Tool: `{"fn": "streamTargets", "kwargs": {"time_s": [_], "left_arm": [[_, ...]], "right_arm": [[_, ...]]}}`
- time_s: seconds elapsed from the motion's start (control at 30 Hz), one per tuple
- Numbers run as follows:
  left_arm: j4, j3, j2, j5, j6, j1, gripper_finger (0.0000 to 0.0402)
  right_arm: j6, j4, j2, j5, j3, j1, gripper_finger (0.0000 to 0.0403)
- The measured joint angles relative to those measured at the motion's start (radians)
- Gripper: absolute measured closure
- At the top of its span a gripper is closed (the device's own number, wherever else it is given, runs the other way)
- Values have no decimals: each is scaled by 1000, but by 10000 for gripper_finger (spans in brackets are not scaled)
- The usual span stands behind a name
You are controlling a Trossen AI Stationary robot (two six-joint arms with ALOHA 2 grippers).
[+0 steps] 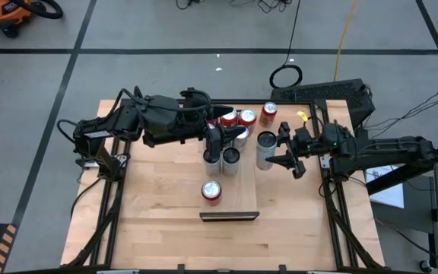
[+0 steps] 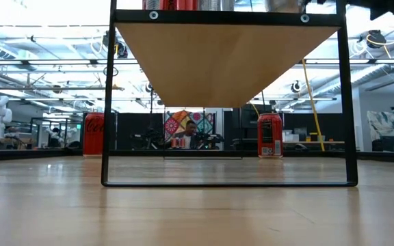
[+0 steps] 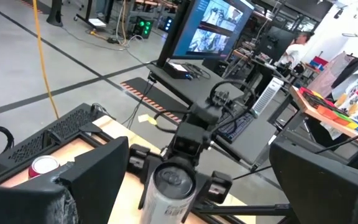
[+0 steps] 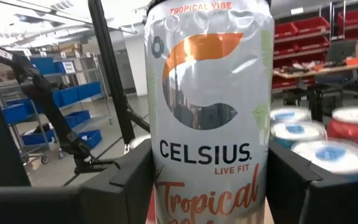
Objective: Place canned beverage on shelf
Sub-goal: Put the white and yellow soda can on the shelf aligned with other white and yellow soda can
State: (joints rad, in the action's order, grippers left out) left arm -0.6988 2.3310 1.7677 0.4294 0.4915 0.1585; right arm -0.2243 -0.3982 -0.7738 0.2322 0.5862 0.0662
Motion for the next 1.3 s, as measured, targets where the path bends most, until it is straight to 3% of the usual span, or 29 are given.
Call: {"fn": "streamTargets", "kwargs": {"time_s": [0.57,1.1,1.3], "left_arm": [[-2,0,0,0,0,0,11],[-2,0,1,0,0,0,11],[-1,0,1,0,1,0,11]], "right_arm": [[-3,-33,-135,6,-43,-2,194],[31,-68,-169,2,-42,-3,188],[27,-77,-203,-56,-43,-2,179]]}}
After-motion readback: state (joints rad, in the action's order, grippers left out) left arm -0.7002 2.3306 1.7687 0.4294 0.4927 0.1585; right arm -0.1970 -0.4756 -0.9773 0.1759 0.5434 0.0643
